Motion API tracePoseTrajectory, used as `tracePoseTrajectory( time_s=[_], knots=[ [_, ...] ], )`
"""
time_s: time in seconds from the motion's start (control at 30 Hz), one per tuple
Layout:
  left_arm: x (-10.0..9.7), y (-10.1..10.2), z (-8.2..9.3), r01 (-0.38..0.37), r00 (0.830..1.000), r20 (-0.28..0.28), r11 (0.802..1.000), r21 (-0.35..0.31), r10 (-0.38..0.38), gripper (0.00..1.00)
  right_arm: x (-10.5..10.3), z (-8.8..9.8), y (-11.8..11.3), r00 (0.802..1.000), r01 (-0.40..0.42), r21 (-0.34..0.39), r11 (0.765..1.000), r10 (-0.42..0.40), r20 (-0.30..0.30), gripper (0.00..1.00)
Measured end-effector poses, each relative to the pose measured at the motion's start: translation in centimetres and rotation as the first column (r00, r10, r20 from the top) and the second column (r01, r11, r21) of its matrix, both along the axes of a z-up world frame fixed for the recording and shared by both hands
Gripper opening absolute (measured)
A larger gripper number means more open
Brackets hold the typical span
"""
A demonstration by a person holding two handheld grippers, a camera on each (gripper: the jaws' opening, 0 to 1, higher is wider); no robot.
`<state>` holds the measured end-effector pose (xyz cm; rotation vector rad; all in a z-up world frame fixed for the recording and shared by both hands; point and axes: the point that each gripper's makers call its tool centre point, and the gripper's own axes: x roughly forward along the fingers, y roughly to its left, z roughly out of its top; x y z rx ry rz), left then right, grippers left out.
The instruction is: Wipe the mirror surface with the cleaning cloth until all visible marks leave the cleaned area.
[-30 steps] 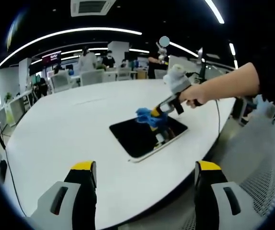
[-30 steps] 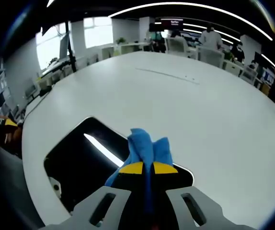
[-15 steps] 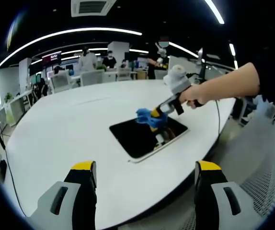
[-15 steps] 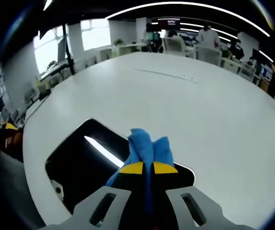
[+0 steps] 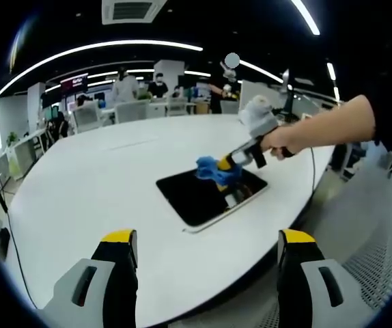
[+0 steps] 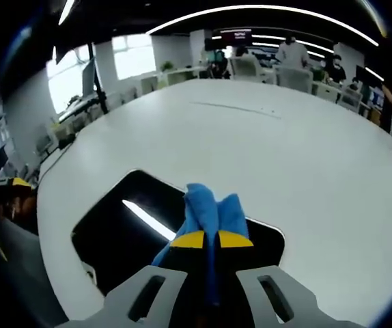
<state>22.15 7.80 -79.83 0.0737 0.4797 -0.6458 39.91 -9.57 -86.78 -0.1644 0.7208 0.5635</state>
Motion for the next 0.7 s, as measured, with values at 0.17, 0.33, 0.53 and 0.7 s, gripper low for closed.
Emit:
tracePoseTrajectory(
  time_s=[0.17,0.33,0.53,0.7],
  knots=[
    [0.0,0.0,0.0,-0.001,1.0,0.001,1.0,0.0,0.001,0.84,-0.7,0.0,0.2,0.999,-0.03,-0.035,0.999,0.031,0.014,0.0],
    [0.0,0.0,0.0,-0.003,1.0,0.002,1.0,-0.002,0.003,0.84,-1.2,-0.1,0.2,0.999,-0.042,-0.037,0.998,0.042,0.017,0.0],
    [0.0,0.1,0.1,-0.004,1.0,0.003,1.0,-0.003,0.004,0.84,-2.0,-0.1,0.1,0.998,-0.057,-0.035,0.998,0.058,0.013,0.0],
    [0.0,0.1,0.1,-0.004,1.0,0.004,1.0,-0.005,0.004,0.84,-2.7,-0.1,0.2,0.998,-0.058,-0.023,0.998,0.058,0.008,0.0]
  ],
)
